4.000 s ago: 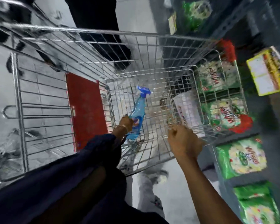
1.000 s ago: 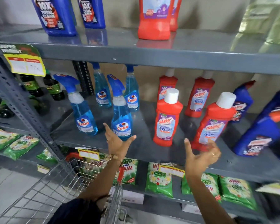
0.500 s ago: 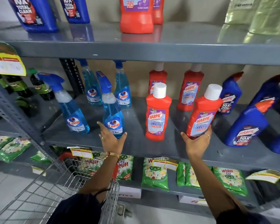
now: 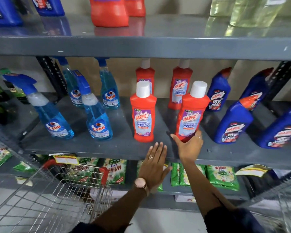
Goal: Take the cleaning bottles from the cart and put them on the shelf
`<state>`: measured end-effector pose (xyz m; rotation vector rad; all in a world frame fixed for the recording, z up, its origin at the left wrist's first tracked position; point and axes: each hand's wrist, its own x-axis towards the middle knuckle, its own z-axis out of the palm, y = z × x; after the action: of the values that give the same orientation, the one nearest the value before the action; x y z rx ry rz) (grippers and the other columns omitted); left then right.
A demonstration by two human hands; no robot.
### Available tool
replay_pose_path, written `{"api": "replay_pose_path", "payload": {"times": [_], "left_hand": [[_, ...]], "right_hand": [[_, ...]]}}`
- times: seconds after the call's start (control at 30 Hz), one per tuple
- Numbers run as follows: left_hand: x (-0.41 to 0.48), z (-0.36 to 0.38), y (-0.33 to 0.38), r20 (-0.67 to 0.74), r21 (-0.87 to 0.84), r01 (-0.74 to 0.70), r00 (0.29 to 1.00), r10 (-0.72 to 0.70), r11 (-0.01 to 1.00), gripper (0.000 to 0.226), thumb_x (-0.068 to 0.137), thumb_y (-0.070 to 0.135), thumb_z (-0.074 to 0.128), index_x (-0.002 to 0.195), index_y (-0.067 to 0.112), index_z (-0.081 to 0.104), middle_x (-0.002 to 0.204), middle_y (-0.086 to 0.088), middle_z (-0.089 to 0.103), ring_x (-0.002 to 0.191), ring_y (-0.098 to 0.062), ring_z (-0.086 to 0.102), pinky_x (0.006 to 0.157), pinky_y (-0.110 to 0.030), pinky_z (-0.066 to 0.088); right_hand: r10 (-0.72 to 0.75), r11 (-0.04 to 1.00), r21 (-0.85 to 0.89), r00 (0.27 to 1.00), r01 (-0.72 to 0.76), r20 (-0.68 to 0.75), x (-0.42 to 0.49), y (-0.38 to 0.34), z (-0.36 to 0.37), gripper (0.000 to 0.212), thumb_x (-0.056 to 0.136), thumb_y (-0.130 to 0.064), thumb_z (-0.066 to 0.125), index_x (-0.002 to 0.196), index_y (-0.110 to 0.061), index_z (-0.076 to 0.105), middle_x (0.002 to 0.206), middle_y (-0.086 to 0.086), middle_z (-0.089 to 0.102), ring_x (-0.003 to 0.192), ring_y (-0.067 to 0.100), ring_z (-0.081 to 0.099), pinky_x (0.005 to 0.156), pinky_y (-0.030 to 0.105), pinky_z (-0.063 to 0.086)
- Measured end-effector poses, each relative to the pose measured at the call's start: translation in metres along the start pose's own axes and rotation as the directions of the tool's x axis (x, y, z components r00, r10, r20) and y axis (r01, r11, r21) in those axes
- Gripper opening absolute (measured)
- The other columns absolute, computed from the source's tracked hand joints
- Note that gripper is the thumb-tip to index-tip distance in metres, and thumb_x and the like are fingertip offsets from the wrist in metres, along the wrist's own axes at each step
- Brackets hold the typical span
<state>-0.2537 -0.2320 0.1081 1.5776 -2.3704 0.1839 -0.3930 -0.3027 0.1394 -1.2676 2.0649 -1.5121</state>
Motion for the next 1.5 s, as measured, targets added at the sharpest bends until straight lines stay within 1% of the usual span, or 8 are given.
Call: {"api": "replay_pose_path", "payload": {"times": [0.13, 0.27, 0.47, 0.57, 0.73, 1.03, 1.3, 1.5], "left_hand": [[0.006, -0.004, -0.001, 0.096, 0.074, 0.021, 0.995, -0.028, 0.997, 0.071, 0.081, 0.061, 0.05, 0.129, 0.008, 0.055, 0.133, -0.008, 0.06, 0.124, -0.023, 0.056, 0.101, -0.041, 0.048], [0.003, -0.009, 0.008, 0.075, 0.003, 0.09, 0.993, -0.09, 0.996, 0.071, 0.088, 0.058, 0.029, 0.136, 0.008, 0.046, 0.141, -0.009, 0.052, 0.13, -0.025, 0.048, 0.105, -0.045, 0.044], [0.004, -0.003, 0.008, 0.093, -0.004, 0.107, 0.99, -0.106, 0.994, 0.072, 0.091, 0.056, 0.022, 0.143, 0.009, 0.032, 0.151, -0.009, 0.036, 0.141, -0.025, 0.032, 0.117, -0.045, 0.026], [0.006, -0.002, 0.013, 0.107, -0.008, 0.166, 0.981, -0.164, 0.986, 0.075, 0.091, 0.058, 0.012, 0.142, 0.008, 0.034, 0.15, -0.01, 0.038, 0.141, -0.027, 0.032, 0.116, -0.046, 0.022], [0.006, 0.005, 0.025, 0.091, -0.038, 0.257, 0.963, -0.253, 0.966, 0.075, 0.09, 0.059, 0.008, 0.145, 0.011, 0.029, 0.153, -0.007, 0.033, 0.143, -0.024, 0.026, 0.118, -0.042, 0.013], [0.009, 0.006, 0.031, 0.086, -0.031, 0.31, 0.948, -0.307, 0.95, 0.072, 0.093, 0.056, 0.01, 0.141, 0.01, 0.036, 0.149, -0.01, 0.04, 0.14, -0.026, 0.033, 0.116, -0.036, 0.009], [0.008, 0.01, 0.032, 0.079, 0.017, 0.309, 0.948, -0.309, 0.951, 0.068, 0.092, 0.054, 0.024, 0.144, 0.011, 0.029, 0.153, -0.009, 0.033, 0.143, -0.025, 0.026, 0.121, -0.037, 0.009], [0.006, -0.007, 0.027, 0.179, -0.057, 0.24, 0.958, -0.226, 0.969, 0.069, 0.094, 0.048, 0.031, 0.147, 0.007, 0.017, 0.158, -0.011, 0.019, 0.147, -0.026, 0.012, 0.122, -0.039, 0.004]], "right_hand": [[-0.005, 1.0, 0.015, 0.999, 0.005, 0.034, 0.0, 0.001, -0.002, 0.088, 0.052, -0.049, 0.086, 0.116, -0.004, 0.046, 0.112, 0.02, 0.06, 0.107, 0.039, 0.052, 0.091, 0.044, 0.045], [-0.004, 0.99, 0.142, 0.997, -0.008, 0.08, -0.003, 0.004, -0.007, 0.091, 0.058, -0.042, 0.086, 0.128, -0.006, 0.042, 0.125, 0.017, 0.054, 0.118, 0.033, 0.046, 0.1, 0.042, 0.039], [0.019, 0.956, 0.286, 0.962, 0.062, -0.271, 0.017, 0.041, -0.07, 0.105, 0.062, -0.058, 0.076, 0.142, -0.011, 0.026, 0.142, 0.016, 0.035, 0.133, 0.027, 0.034, 0.113, 0.036, 0.026], [0.07, 0.989, 0.141, 0.974, -0.039, -0.217, 0.061, 0.055, -0.098, 0.126, 0.052, -0.049, 0.085, 0.146, -0.003, 0.015, 0.151, 0.022, 0.027, 0.139, 0.034, 0.027, 0.115, 0.037, 0.017], [0.058, 0.989, 0.136, 0.998, -0.054, -0.023, 0.093, 0.063, -0.102, 0.11, 0.046, -0.027, 0.094, 0.138, -0.012, 0.035, 0.13, 0.012, 0.058, 0.114, 0.024, 0.058, 0.102, 0.042, 0.047], [0.046, 0.99, 0.139, 0.995, -0.034, -0.084, 0.085, 0.069, -0.088, 0.105, 0.045, -0.036, 0.085, 0.135, -0.018, 0.034, 0.125, 0.012, 0.058, 0.108, 0.028, 0.057, 0.094, 0.041, 0.051], [0.029, 0.993, 0.116, 0.999, -0.026, -0.024, 0.083, 0.068, -0.095, 0.119, 0.05, -0.026, 0.086, 0.146, -0.012, 0.018, 0.146, 0.017, 0.038, 0.133, 0.032, 0.037, 0.111, 0.042, 0.033], [-0.069, 0.998, 0.007, 0.998, 0.069, 0.009, 0.036, 0.053, -0.131, 0.13, 0.059, -0.044, 0.085, 0.148, -0.004, -0.001, 0.156, 0.023, 0.012, 0.144, 0.037, 0.009, 0.117, 0.044, 0.009]]}}
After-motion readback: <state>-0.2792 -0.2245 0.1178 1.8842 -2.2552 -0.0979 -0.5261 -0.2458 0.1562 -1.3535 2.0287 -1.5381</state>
